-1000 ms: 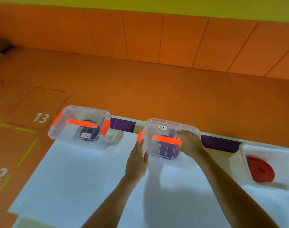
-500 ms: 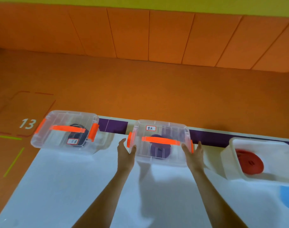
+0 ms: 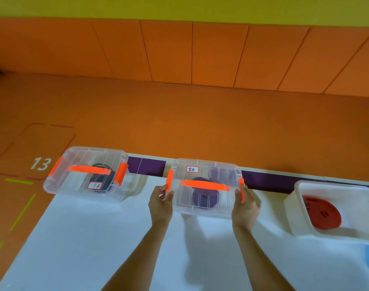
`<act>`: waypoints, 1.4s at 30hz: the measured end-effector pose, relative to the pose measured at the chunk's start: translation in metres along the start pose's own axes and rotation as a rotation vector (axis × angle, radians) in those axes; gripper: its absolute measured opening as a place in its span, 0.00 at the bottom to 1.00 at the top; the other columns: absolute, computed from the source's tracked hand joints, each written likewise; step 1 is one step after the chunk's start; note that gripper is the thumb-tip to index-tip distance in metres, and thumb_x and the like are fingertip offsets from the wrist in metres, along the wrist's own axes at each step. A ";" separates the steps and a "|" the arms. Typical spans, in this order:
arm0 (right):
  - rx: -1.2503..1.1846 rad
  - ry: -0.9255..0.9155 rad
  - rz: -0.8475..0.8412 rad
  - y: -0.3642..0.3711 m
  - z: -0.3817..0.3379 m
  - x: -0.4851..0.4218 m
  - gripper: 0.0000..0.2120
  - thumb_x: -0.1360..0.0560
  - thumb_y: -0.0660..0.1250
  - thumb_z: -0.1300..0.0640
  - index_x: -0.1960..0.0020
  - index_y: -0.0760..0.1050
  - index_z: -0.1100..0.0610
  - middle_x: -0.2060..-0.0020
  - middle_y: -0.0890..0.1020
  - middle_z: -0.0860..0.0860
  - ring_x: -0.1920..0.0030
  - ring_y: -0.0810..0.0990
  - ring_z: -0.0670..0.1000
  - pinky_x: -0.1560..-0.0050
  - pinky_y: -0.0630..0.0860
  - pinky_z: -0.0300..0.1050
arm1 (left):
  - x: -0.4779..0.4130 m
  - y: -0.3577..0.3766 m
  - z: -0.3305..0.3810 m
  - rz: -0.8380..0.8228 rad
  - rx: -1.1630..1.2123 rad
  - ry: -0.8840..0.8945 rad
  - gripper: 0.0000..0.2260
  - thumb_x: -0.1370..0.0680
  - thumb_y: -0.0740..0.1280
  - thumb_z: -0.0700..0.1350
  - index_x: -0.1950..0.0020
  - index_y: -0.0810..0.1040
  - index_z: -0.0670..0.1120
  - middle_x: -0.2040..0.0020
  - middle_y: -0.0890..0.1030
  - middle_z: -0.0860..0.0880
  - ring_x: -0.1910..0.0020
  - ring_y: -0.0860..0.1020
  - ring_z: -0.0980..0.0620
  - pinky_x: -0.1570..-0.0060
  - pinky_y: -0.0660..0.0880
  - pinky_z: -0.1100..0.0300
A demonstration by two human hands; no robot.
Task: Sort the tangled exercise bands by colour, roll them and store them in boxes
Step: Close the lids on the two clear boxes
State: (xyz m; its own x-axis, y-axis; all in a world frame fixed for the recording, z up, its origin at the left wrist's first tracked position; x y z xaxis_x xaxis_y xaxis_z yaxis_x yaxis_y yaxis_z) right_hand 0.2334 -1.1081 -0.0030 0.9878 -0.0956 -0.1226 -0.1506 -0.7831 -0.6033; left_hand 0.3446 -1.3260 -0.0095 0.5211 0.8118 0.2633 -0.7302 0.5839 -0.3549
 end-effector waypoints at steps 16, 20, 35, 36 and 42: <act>0.576 0.082 -0.439 -0.122 0.044 0.051 0.17 0.17 0.63 0.49 0.29 0.75 0.47 0.32 0.79 0.46 0.33 0.78 0.51 0.37 0.74 0.47 | 0.049 -0.014 0.041 -0.362 -0.932 0.733 0.21 0.21 0.73 0.40 0.28 0.78 0.42 0.27 0.78 0.40 0.26 0.75 0.38 0.28 0.75 0.41; 0.664 0.159 -0.380 -0.173 0.063 0.072 0.13 0.17 0.63 0.47 0.34 0.77 0.45 0.38 0.81 0.44 0.38 0.81 0.50 0.41 0.77 0.47 | 0.088 0.012 0.049 -0.497 -0.913 0.824 0.16 0.23 0.74 0.39 0.35 0.83 0.44 0.34 0.82 0.42 0.31 0.79 0.39 0.32 0.76 0.42; 0.669 0.341 -0.276 -0.295 0.185 0.025 0.12 0.18 0.64 0.48 0.36 0.78 0.46 0.39 0.82 0.46 0.40 0.82 0.52 0.41 0.79 0.50 | 0.206 0.150 0.052 -0.722 -1.015 1.015 0.19 0.14 0.58 0.46 0.22 0.69 0.52 0.21 0.67 0.51 0.20 0.64 0.49 0.23 0.62 0.53; 0.654 0.351 -0.269 -0.301 0.198 0.012 0.12 0.18 0.64 0.49 0.36 0.78 0.46 0.39 0.82 0.47 0.39 0.81 0.53 0.41 0.79 0.51 | 0.212 0.163 0.053 -0.715 -1.018 1.013 0.20 0.15 0.59 0.46 0.22 0.70 0.52 0.21 0.68 0.51 0.20 0.65 0.49 0.23 0.63 0.54; 0.401 0.505 -0.143 -0.349 0.294 -0.077 0.19 0.20 0.67 0.55 0.30 0.75 0.52 0.36 0.81 0.54 0.36 0.80 0.61 0.40 0.76 0.54 | 0.260 0.246 0.061 -0.670 -1.091 0.855 0.25 0.15 0.61 0.46 0.17 0.64 0.53 0.17 0.64 0.48 0.18 0.63 0.47 0.21 0.64 0.51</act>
State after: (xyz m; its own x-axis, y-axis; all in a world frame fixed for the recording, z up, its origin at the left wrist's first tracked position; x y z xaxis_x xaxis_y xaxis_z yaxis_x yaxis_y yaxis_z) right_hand 0.1983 -0.6464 -0.0144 0.8812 -0.3606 0.3059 0.0769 -0.5290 -0.8451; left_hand 0.2728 -0.9718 0.0263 0.9791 -0.0543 0.1959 0.2032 0.2431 -0.9485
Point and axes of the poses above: each hand's wrist, its own x-axis away from the middle knuckle, its own y-axis out of the palm, z = x × y, the point moved 1 cm from there along -x, towards the middle knuckle
